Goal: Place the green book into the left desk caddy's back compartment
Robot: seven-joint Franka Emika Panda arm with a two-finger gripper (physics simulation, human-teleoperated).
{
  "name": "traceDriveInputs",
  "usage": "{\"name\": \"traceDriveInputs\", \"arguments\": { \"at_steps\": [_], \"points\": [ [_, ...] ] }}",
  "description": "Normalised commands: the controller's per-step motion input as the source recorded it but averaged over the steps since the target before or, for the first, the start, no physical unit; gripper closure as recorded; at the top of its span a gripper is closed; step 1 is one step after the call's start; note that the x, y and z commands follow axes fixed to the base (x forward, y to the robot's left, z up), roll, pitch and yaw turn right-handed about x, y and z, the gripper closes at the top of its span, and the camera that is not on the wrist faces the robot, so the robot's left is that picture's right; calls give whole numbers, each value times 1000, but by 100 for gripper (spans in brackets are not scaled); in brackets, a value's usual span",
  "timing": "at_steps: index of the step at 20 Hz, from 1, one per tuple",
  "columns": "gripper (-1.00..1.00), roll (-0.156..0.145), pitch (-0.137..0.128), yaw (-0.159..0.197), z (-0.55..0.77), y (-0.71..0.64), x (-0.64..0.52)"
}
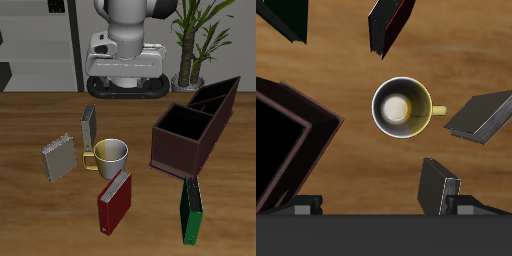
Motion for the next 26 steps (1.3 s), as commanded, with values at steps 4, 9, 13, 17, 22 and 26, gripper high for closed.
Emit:
{"name": "traceDriveInputs", "arguments": {
  "at_steps": [4,9,13,17,22,26],
  "points": [
    [-100,-22,-24,-25,165,214,400],
    [-100,-17,-12,-23,146,378,471],
    [-100,3,-16,-13,89,311,351],
    [-100,14,-27,-32,9,478,438],
    [-100,19,-53,-18,-11,396,358],
    [-100,15,-43,6,-47,264,337]
  ]
}}
